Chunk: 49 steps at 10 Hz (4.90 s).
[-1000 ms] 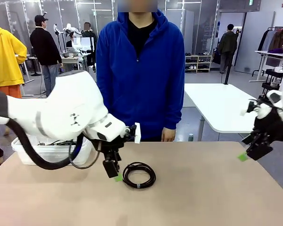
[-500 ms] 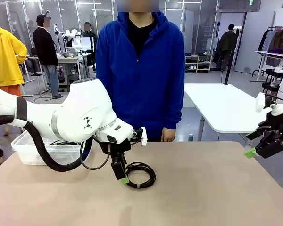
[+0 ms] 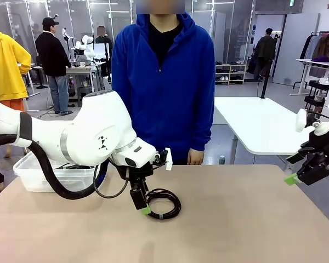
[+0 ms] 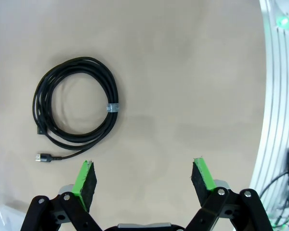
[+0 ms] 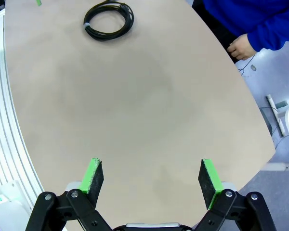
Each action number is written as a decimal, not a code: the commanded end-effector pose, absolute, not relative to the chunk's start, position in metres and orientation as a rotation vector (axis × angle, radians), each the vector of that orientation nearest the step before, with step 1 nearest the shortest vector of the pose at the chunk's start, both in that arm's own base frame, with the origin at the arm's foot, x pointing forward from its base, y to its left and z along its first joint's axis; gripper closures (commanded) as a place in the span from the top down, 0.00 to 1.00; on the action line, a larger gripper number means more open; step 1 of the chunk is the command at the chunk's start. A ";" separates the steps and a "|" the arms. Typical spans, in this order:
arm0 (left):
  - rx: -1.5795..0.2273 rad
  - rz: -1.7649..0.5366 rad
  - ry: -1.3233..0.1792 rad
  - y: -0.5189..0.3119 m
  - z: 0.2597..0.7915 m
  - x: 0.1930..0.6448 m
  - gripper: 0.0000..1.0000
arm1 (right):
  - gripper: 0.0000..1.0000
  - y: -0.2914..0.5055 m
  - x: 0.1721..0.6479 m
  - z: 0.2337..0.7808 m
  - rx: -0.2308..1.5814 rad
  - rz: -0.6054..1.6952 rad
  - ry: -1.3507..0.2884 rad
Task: Organize and store the cables.
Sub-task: Place the USB Extension Cable into the Organizing box.
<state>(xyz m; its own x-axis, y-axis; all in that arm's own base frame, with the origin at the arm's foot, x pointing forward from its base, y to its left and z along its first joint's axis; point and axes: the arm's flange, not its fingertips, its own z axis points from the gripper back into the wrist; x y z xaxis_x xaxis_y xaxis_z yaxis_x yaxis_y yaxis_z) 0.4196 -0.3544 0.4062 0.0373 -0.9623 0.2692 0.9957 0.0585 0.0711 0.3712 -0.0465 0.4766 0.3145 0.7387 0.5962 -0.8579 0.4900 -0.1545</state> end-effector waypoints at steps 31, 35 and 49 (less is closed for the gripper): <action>0.004 -1.531 -0.003 -0.423 0.364 0.471 0.00 | 1.00 -0.044 0.372 0.477 0.208 1.045 -0.661; 0.042 -1.600 -0.047 -0.414 0.431 0.462 0.00 | 1.00 -0.044 0.372 0.477 0.208 1.045 -0.661; 0.062 -1.737 -0.182 -0.322 0.488 0.476 0.11 | 1.00 -0.044 0.372 0.477 0.208 1.045 -0.661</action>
